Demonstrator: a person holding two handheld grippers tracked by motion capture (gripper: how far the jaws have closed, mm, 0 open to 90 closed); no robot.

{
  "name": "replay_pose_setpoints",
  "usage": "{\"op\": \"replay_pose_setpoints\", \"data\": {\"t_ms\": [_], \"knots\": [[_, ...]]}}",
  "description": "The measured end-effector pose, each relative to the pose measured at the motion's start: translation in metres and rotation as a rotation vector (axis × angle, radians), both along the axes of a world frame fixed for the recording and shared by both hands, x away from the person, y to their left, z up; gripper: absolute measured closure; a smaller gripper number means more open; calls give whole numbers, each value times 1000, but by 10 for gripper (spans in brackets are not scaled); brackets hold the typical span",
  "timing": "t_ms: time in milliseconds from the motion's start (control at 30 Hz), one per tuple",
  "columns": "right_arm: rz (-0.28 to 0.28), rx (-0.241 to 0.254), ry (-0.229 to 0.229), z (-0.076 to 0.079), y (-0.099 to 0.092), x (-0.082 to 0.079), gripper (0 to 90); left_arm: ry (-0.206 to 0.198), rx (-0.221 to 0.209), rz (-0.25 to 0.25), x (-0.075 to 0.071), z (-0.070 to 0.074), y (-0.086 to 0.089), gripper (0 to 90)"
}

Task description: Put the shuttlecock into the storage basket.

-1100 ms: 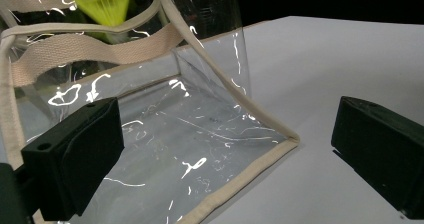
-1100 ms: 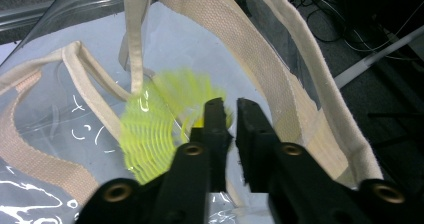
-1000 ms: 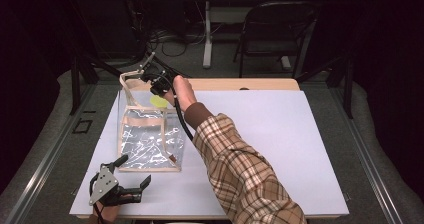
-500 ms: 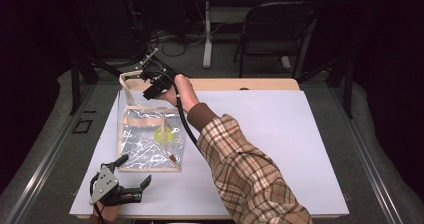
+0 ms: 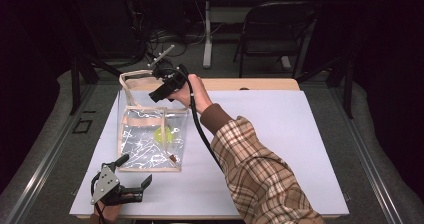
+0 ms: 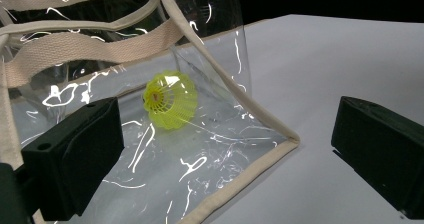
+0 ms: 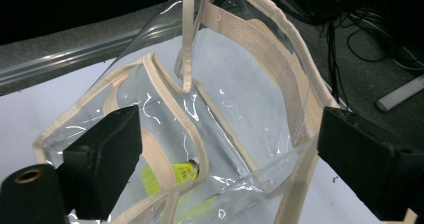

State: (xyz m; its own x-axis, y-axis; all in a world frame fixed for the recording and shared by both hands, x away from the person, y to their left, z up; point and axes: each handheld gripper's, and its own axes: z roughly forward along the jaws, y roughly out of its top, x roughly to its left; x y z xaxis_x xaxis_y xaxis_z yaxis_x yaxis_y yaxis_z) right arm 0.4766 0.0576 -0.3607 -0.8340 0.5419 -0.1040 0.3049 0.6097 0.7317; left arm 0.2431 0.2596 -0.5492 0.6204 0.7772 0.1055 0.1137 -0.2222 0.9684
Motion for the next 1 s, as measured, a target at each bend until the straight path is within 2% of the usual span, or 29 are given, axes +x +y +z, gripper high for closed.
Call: {"op": "replay_pose_setpoints", "data": {"t_ms": [400,700,800,1000], "knots": [[4,30,4,-2,-34,-12,17,2,2,3,-2,-1,1,1],[-25,63,3,-7,-71,-23,0,2,0,5,-2,-1,2,1],[-33,81,-3,-10,-87,-30,0,2,2,4,-3,-1,1,1],[-45,86,-22,-17,-112,-44,0,2,9,4,-2,-1,1,1]]}}
